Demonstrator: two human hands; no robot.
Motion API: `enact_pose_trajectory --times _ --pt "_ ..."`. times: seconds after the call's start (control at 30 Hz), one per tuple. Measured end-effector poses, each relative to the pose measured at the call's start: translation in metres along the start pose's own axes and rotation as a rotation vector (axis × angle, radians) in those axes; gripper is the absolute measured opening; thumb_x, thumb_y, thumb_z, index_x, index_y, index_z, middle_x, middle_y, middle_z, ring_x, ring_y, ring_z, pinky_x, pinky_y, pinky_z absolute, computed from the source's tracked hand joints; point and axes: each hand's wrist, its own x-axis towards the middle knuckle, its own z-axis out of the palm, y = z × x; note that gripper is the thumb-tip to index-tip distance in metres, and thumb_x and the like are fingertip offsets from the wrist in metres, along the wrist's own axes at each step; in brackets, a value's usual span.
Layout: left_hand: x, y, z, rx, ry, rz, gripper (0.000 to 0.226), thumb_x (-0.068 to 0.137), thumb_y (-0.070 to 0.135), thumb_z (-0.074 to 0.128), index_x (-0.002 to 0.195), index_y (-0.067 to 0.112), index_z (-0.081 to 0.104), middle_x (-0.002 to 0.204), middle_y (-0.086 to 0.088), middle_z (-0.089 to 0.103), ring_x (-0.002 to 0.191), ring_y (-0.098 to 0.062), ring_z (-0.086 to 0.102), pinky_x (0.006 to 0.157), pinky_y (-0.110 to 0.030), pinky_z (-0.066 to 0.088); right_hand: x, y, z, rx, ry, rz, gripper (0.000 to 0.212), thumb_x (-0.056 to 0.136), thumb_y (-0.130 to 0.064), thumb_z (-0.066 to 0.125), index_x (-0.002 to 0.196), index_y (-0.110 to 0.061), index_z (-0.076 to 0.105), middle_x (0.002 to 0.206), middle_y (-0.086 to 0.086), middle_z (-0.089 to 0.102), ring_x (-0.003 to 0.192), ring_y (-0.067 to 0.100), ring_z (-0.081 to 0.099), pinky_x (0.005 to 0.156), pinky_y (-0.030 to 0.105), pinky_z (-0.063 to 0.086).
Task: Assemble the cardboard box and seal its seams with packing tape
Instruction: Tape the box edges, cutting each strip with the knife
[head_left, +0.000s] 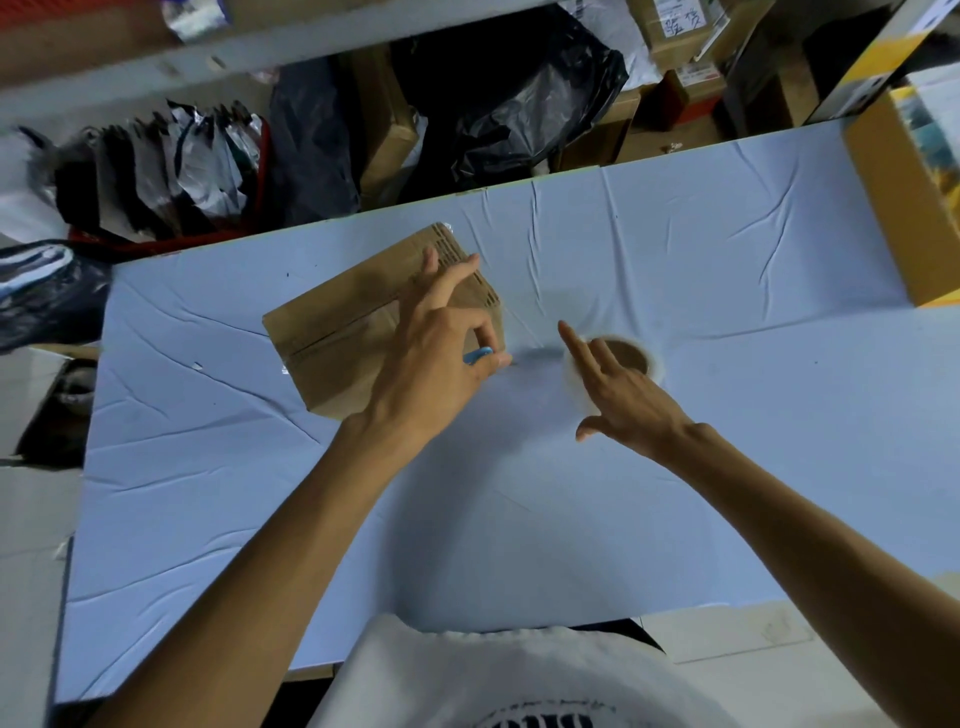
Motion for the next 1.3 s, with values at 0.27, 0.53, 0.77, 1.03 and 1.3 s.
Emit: enact_pose_trajectory --times 0.27,0.53,0.77,1.03,1.3 --pt "-0.034 -0.018 0.064 -0.238 -0.143 -0.101 0.024 0.066 0.036 0.084 0.069 0.018 0.067 0.062 0.005 0.058 0.059 -0.011 0.052 0.056 -0.033 0.044 -0.01 0.009 0.024 0.044 -0.095 0.051 0.127 0.074 -0.011 0.08 0.149 -0.013 -0.022 0.134 0.015 0.032 0.098 0.035 0.058 0.09 0.04 0.047" --pt "-0.045 -0.061 0.143 -0.121 -0.235 -0.442 0.043 0.066 0.037 0.084 0.09 0.012 0.059 0.084 0.001 0.068 0.087 -0.022 0.063 0.069 -0.034 0.044 -0.014 0.009 0.029 0.039 -0.096 0.093 0.12 0.077 -0.015 0.079 0.151 -0.011 -0.016 0.146 0.016 0.026 0.12 0.035 0.048 0.099 0.041 0.043" --pt "-0.052 -0.047 0.133 0.214 -0.229 -0.257 0.063 0.068 0.054 0.075 0.109 0.012 0.053 0.112 -0.004 0.056 0.106 -0.023 0.054 0.08 -0.036 0.047 -0.009 -0.002 0.012 -0.065 0.111 0.075 0.127 0.064 -0.047 0.083 0.153 -0.009 0.001 0.134 0.012 0.035 0.121 0.031 0.032 0.109 0.036 0.024" --pt "-0.017 0.0 0.005 0.038 0.396 0.212 0.011 0.087 0.024 0.062 0.087 0.013 0.061 0.088 -0.001 0.06 0.079 -0.013 0.052 0.065 -0.019 0.038 0.031 -0.035 -0.056 1.535 0.072 0.314 0.045 0.08 -0.038 0.051 0.115 -0.011 0.058 0.092 0.016 0.073 0.085 0.031 0.07 0.076 0.039 0.056" --pt "0.031 -0.022 0.002 -0.095 0.107 -0.059 0.044 0.082 0.031 0.07 0.122 0.016 0.058 0.135 -0.001 0.043 0.126 -0.015 0.041 0.101 -0.022 0.035 0.039 -0.039 -0.043 1.586 0.035 0.35 0.027 0.085 -0.016 0.07 0.109 -0.004 0.064 0.082 0.007 0.07 0.074 0.018 0.069 0.069 0.026 0.055"
